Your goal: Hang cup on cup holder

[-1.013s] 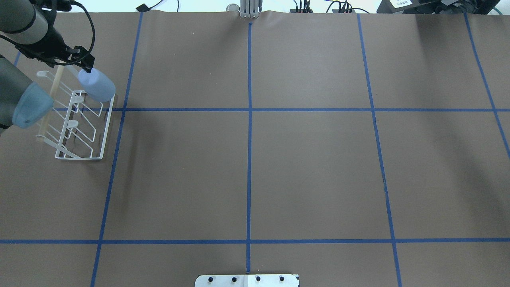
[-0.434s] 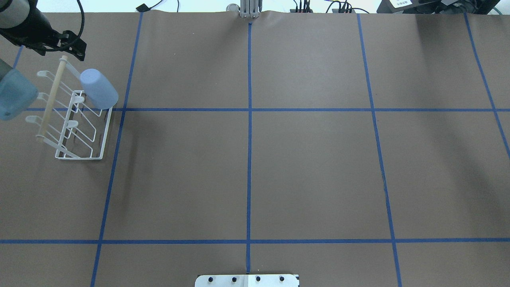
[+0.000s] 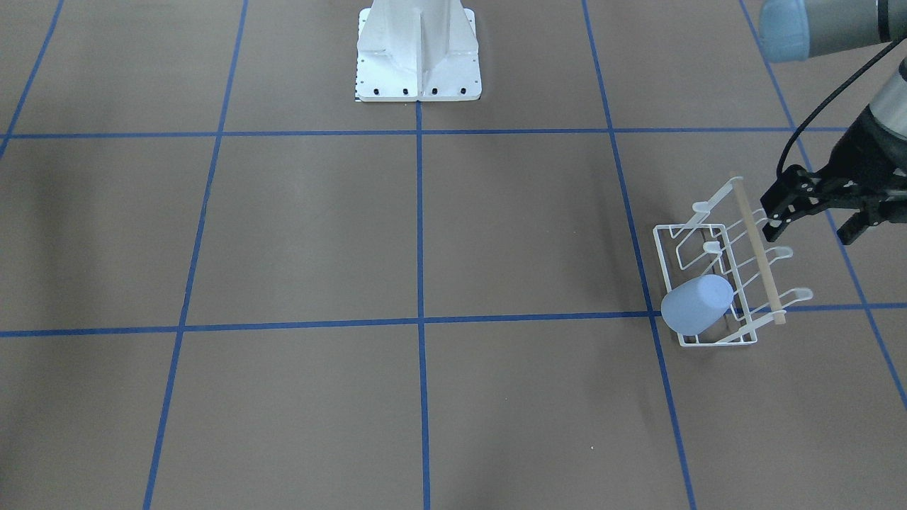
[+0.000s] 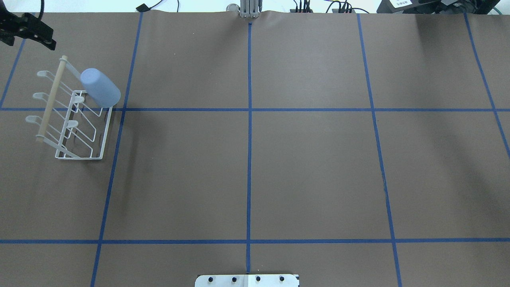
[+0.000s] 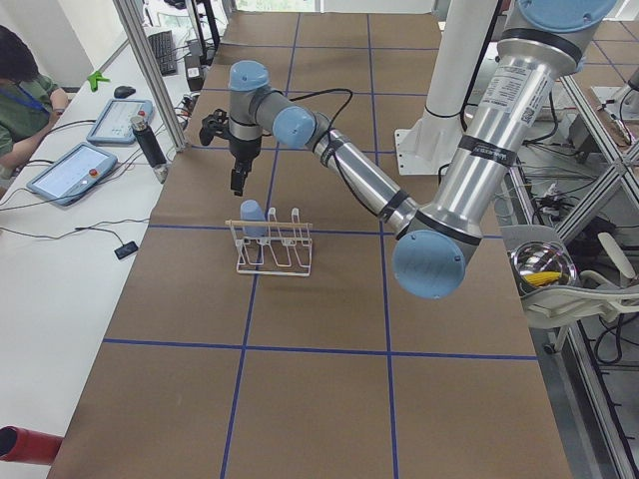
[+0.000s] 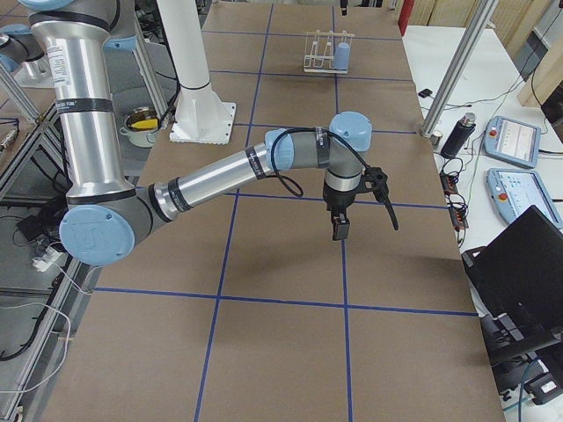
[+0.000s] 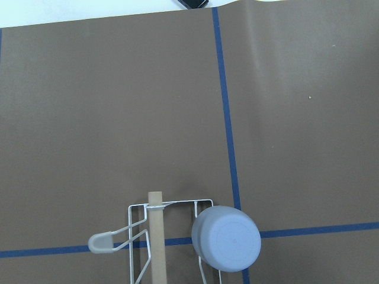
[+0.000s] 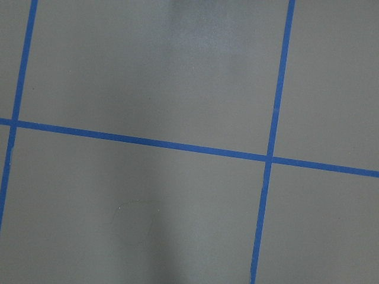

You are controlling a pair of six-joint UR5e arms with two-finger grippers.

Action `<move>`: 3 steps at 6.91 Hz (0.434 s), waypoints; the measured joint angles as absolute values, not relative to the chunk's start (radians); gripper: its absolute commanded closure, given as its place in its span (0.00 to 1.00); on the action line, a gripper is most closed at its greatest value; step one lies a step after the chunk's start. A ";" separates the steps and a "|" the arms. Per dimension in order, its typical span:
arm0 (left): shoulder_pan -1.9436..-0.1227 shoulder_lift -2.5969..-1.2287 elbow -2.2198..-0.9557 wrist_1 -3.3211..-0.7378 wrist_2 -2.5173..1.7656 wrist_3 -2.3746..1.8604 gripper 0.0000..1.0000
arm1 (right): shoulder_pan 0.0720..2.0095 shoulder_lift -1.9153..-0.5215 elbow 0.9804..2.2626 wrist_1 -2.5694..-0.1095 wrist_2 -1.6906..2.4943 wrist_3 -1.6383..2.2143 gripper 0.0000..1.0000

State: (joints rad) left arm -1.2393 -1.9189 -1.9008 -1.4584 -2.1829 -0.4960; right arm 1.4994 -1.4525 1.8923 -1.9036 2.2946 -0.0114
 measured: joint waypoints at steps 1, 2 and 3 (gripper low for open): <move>-1.300 -1.849 -1.901 -1.462 -2.221 -0.387 0.01 | 1.498 -1.457 1.889 -1.904 2.294 -0.011 0.00; -1.371 -1.778 -1.878 -1.468 -2.256 -0.273 0.01 | 1.498 -1.464 1.881 -1.902 2.299 -0.010 0.00; -1.445 -1.733 -1.828 -1.471 -2.273 -0.190 0.01 | 1.499 -1.480 1.872 -1.900 2.301 -0.010 0.00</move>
State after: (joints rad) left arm -1.4452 -1.7330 -1.8277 -1.4710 -2.2726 -0.1898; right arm 1.4994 -1.4804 1.8724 -1.8997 2.3015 -0.0097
